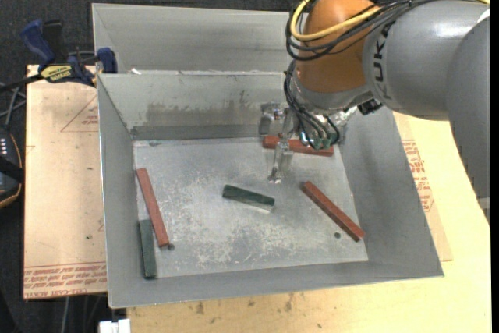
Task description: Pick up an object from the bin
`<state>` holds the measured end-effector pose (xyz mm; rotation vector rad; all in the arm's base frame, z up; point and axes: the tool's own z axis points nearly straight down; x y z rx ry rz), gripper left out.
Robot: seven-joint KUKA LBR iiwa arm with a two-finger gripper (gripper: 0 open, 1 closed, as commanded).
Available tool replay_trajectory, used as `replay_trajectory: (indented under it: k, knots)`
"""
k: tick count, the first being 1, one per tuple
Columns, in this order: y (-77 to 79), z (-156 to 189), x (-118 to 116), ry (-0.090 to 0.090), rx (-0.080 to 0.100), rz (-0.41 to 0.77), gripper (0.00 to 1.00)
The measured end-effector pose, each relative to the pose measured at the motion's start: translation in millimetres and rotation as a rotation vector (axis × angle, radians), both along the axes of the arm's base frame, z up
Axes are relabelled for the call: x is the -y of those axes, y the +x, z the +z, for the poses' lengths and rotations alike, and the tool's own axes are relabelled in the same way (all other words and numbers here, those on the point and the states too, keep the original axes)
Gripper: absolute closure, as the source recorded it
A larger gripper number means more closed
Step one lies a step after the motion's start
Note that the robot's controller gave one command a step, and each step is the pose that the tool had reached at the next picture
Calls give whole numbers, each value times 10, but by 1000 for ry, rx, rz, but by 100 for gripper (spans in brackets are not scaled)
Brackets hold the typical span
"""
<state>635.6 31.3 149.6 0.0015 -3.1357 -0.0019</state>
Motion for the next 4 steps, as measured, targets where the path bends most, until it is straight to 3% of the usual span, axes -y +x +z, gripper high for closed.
replay_trajectory:
  k: [1, 2, 3, 4]
  knots:
    - [18, 50, 1, 0, 7, -1, 0]
    - [-257, -619, -346, 0, 11, 77, 0]
    - [-329, -792, -418, 1, 5, 35, 0]
    - [-561, -503, -411, 0, 5, -121, 0]
